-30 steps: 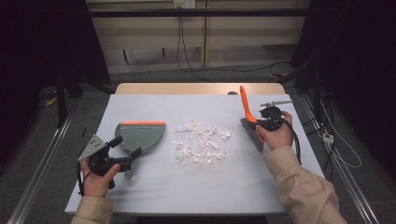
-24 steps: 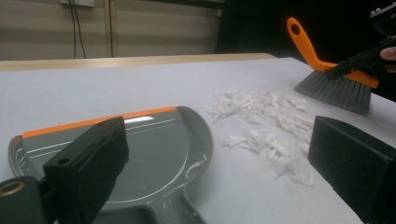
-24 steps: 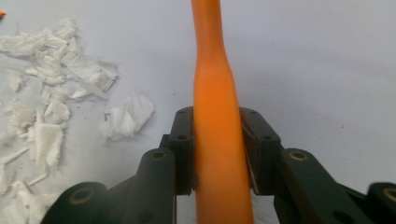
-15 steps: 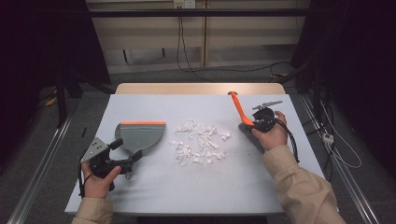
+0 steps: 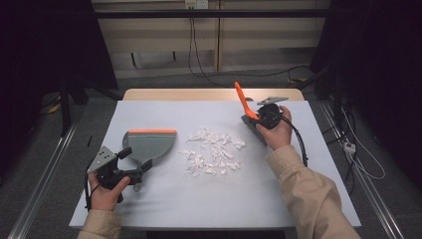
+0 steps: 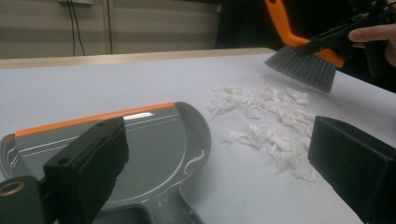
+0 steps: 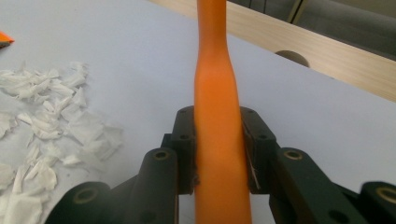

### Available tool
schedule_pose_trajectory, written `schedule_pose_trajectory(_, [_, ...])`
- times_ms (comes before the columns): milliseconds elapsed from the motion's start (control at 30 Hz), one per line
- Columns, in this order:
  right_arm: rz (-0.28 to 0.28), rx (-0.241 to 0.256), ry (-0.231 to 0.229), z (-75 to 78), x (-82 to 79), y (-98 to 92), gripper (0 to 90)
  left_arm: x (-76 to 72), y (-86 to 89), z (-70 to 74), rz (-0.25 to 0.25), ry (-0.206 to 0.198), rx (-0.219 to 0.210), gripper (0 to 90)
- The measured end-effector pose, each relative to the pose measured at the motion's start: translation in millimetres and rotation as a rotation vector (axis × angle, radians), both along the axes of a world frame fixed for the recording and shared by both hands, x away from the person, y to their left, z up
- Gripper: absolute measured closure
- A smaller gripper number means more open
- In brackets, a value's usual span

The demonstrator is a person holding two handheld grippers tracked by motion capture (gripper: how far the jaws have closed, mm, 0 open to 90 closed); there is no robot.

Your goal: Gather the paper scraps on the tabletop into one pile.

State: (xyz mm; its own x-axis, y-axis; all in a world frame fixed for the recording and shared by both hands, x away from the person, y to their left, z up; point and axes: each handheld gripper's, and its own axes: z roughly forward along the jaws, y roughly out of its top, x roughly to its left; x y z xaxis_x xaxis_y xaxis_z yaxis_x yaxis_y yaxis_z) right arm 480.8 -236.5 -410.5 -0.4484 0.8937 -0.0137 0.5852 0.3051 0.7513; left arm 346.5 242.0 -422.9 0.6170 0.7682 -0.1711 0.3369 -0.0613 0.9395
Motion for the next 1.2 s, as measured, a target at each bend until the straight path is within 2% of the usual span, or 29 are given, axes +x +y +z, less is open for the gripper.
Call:
schedule_pose_trajectory(133, [0.043, -0.038, 0.004, -8.9, 10.0, 17.0, 71.0, 0.4, 1.1, -2.0, 0.003, 0.006, 0.003, 4.8])
schedule_pose_trajectory(233, [0.075, -0.044, 0.015, -10.1, 10.5, 27.4, 70.9, 0.1, 1.6, -2.2, 0.007, 0.006, 0.002, 4.8])
schedule_pose_trajectory(400, [0.132, -0.082, 0.026, -8.4, 1.1, 36.4, 70.7, -0.5, 2.3, -1.9, 0.011, 0.004, 0.005, 4.8])
schedule_pose_trajectory(467, [0.161, -0.061, 0.036, -7.4, -8.6, 41.9, 70.7, -0.5, 2.1, -1.6, 0.009, 0.002, 0.007, 4.7])
schedule_pose_trajectory(500, [0.161, -0.061, 0.036, -7.4, -8.6, 41.9, 70.7, -0.3, 1.5, -1.6, 0.012, 0.002, 0.005, 4.7])
schedule_pose_trajectory(600, [0.194, -0.097, 0.031, -6.7, -19.4, 49.8, 70.7, 0.2, 1.0, -1.8, 0.01, 0.001, 0.01, 4.9])
schedule_pose_trajectory(733, [0.235, -0.082, 0.041, -4.9, -32.6, 57.4, 70.8, 0.4, -0.3, -1.7, 0.009, 0.0, 0.015, 4.9])
schedule_pose_trajectory(767, [0.263, -0.068, 0.048, -3.5, -38.8, 59.9, 71.0, 0.3, -0.6, -1.7, 0.009, 0.0, 0.015, 4.9])
schedule_pose_trajectory(800, [0.263, -0.068, 0.048, -3.5, -38.8, 59.9, 71.0, 0.1, -0.7, -1.7, 0.009, 0.0, 0.015, 4.9])
schedule_pose_trajectory(867, [0.285, -0.035, 0.059, -0.6, -44.4, 60.6, 71.0, -0.1, -0.5, -1.7, 0.01, -0.001, 0.018, 4.9])
schedule_pose_trajectory(933, [0.294, -0.018, 0.037, 5.8, -48.5, 58.9, 71.0, -0.3, -0.5, -1.5, 0.011, -0.002, 0.019, 4.9])
schedule_pose_trajectory(1067, [0.26, 0.034, 0.005, 15.8, -44.4, 50.2, 71.1, -0.3, -1.4, -1.8, 0.012, -0.001, 0.015, 4.9])
schedule_pose_trajectory(1133, [0.239, 0.023, -0.014, 18.0, -39.9, 47.4, 71.0, -0.2, -1.3, -1.7, 0.012, -0.002, 0.016, 4.9])
schedule_pose_trajectory(1200, [0.222, 0.032, -0.012, 18.2, -34.0, 45.6, 71.0, 0.0, -0.8, -1.8, 0.011, 0.001, 0.019, 4.9])
